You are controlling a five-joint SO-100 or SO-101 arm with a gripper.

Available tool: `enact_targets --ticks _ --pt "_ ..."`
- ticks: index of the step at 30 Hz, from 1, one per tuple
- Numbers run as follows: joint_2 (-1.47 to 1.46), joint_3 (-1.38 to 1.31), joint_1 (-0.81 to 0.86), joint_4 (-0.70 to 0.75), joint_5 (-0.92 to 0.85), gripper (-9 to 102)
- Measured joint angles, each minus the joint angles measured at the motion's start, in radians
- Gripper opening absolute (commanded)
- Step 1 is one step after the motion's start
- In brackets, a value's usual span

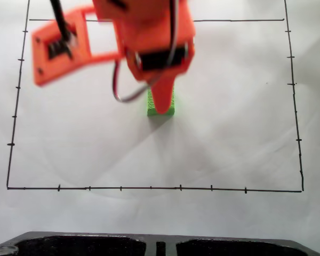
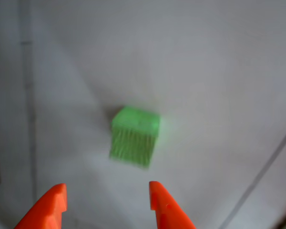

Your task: Grasp the colored block, Place it on the black dot, and then return the arm to the default position.

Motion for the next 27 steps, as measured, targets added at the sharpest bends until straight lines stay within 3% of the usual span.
enact_targets --ticks 8,15,27 --pt "0.383 0.184 0.084 0.066 -0.123 22" --pt "0.704 0.388 0.172 0.117 -0.178 0" --pt "1.08 0.692 0.193 0.014 -0.075 0"
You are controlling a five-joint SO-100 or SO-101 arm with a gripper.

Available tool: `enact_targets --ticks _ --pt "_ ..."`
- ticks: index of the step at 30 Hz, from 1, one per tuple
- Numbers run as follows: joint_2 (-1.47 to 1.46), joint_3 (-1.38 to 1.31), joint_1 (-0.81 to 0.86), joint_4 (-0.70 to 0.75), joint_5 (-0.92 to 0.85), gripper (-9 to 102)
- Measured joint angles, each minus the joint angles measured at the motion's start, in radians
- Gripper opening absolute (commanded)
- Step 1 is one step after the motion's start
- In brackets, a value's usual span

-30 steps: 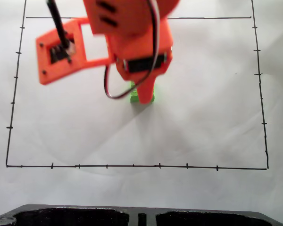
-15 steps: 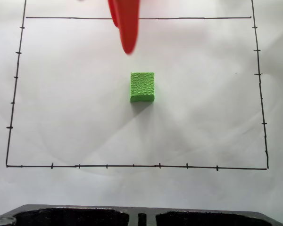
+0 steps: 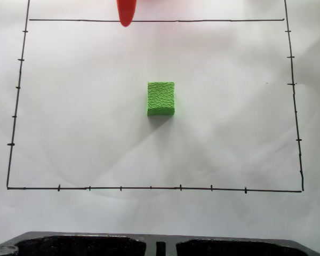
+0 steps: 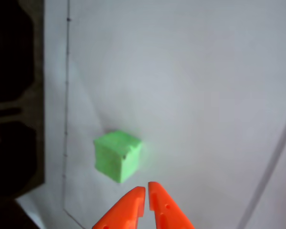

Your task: Grasp the colored block, Place it on the black dot, and then return the arm to the default position.

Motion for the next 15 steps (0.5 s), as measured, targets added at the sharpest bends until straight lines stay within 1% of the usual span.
enact_targets --ticks 6,15 --pt "0.008 0.112 0.018 -0.071 0.031 0" --pt "0.009 0.262 0.021 -0.253 0.057 0"
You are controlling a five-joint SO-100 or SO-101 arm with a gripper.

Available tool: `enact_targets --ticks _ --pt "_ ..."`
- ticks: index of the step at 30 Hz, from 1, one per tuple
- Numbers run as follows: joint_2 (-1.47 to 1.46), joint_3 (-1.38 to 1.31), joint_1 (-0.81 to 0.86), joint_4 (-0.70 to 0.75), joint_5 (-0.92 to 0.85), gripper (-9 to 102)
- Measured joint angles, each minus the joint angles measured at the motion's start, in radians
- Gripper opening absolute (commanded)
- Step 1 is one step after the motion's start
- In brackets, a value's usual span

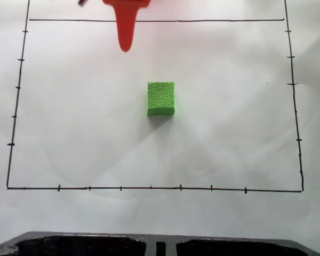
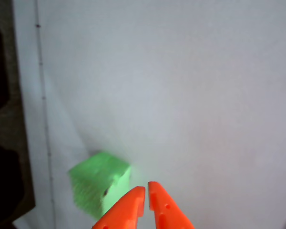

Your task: Grasp the colored block, Place it on the black dot, and then return the arm to the default position.

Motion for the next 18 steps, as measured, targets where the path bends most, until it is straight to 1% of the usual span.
enact_targets --ticks 3,7,18 --pt "0.0 0.009 0.0 -0.04 0.018 0" --pt "0.0 0.014 0.0 -0.058 0.034 0" --pt "0.0 0.014 0.005 -0.06 0.031 0"
